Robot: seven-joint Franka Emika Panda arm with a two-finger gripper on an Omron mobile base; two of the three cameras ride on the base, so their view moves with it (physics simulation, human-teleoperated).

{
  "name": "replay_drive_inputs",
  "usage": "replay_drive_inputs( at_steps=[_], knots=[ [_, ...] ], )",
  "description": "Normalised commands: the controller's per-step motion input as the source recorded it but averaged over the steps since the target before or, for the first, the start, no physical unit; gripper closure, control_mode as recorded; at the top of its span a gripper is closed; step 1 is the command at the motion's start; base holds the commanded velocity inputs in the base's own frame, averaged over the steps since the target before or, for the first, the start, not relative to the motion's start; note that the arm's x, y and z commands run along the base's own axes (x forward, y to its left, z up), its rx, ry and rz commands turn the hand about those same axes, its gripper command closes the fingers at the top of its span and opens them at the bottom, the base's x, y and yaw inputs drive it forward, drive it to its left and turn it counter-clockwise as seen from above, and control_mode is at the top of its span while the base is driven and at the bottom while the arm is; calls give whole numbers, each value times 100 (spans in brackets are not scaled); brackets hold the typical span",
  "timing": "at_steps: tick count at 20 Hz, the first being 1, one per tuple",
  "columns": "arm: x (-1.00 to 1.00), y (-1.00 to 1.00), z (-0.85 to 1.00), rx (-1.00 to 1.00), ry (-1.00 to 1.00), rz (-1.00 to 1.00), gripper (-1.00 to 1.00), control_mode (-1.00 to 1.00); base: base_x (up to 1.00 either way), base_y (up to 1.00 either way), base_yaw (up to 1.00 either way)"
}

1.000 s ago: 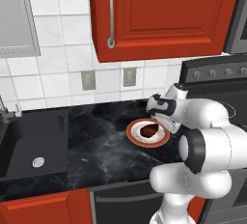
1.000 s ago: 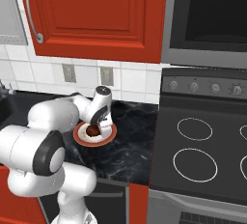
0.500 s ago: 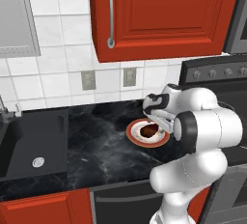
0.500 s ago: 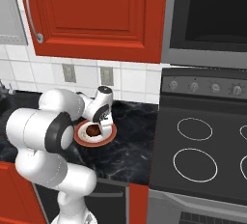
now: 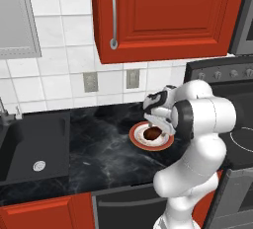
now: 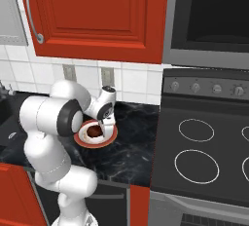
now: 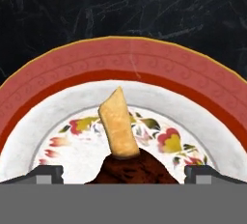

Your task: Place the steak on the counter behind the older steak on the same shelf of the fridge to maintain FIFO order. Close the fridge door when finished.

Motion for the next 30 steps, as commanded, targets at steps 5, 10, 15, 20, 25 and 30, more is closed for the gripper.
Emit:
replay_drive_inputs(
  at_steps=[5, 10, 15, 20, 25, 30],
  knots=[
    [-1, 18, -38, -1, 2, 0, 100, -100, 0, 0, 0],
    [-2, 4, -3, 0, 0, 0, 100, -100, 0, 0, 0],
    [-6, 0, 0, 0, -6, 0, 100, -100, 0, 0, 0],
    [-44, -8, 16, 0, -17, -7, 100, -100, 0, 0, 0],
    [-34, -17, 64, 0, -16, -8, 100, -100, 0, 0, 0],
    [-30, -19, 100, 0, -3, -7, 100, -100, 0, 0, 0]
  ],
)
